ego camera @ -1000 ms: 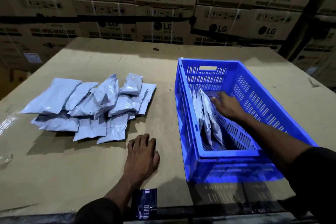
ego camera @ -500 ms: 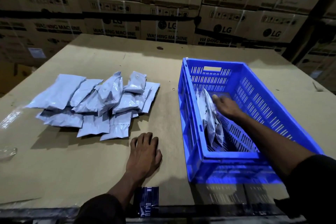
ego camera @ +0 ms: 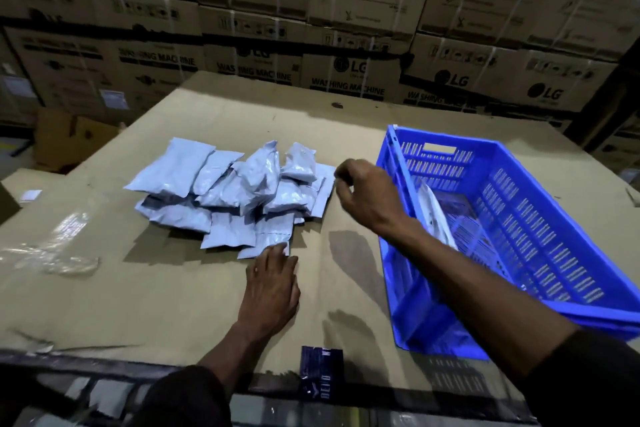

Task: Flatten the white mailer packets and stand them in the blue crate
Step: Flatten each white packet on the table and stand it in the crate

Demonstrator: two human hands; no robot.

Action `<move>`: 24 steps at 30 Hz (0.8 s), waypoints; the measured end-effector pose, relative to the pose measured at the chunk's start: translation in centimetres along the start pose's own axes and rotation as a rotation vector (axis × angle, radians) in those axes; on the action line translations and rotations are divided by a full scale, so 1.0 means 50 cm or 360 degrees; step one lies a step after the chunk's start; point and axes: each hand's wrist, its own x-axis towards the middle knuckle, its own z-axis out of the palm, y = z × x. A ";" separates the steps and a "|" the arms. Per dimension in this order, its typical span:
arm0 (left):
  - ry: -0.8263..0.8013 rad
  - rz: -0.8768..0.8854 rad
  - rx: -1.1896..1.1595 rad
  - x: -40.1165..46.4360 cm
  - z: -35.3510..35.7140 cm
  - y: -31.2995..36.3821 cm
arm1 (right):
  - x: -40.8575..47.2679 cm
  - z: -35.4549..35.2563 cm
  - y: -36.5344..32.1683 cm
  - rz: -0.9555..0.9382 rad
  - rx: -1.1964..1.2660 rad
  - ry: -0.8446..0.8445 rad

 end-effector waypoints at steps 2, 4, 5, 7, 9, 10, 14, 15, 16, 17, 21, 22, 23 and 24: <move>0.0007 -0.0105 0.0030 -0.016 -0.025 -0.050 | -0.007 0.056 -0.035 0.0063 -0.0030 -0.0216; 0.0024 -0.0219 0.0055 -0.038 -0.048 -0.104 | -0.018 0.108 -0.061 0.0119 -0.0049 -0.0369; 0.0029 -0.0287 0.0083 -0.052 -0.060 -0.135 | -0.021 0.133 -0.077 0.0153 -0.0053 -0.0425; 0.0030 -0.0422 0.0146 -0.077 -0.084 -0.190 | -0.021 0.179 -0.104 0.0232 -0.0034 -0.0517; 0.0014 -0.0545 0.0185 -0.091 -0.102 -0.227 | -0.013 0.213 -0.133 0.0336 0.0072 -0.0564; -0.0006 -0.0600 0.0200 -0.093 -0.107 -0.239 | -0.006 0.231 -0.149 0.0394 0.0131 -0.0568; -0.0124 -0.0581 0.0205 -0.086 -0.104 -0.246 | 0.022 0.280 -0.211 0.0566 0.0264 -0.0465; -0.0139 -0.0572 0.0199 -0.084 -0.103 -0.247 | 0.031 0.289 -0.223 0.0609 0.0288 -0.0452; -0.0148 -0.0577 0.0185 -0.082 -0.103 -0.247 | 0.040 0.295 -0.231 0.0668 0.0308 -0.0438; -0.0152 -0.0583 0.0174 -0.081 -0.104 -0.248 | 0.048 0.303 -0.236 0.0743 0.0323 -0.0424; -0.0137 -0.0525 0.0181 -0.081 -0.103 -0.251 | 0.064 0.331 -0.236 0.0982 0.0302 -0.0358; -0.0128 -0.0515 0.0186 -0.081 -0.103 -0.253 | 0.064 0.335 -0.235 0.1020 0.0304 -0.0356; -0.0115 -0.0504 0.0188 -0.081 -0.102 -0.255 | 0.061 0.338 -0.233 0.1032 0.0330 -0.0341; -0.0099 -0.0492 0.0186 -0.082 -0.101 -0.257 | 0.056 0.339 -0.229 0.1009 0.0384 -0.0296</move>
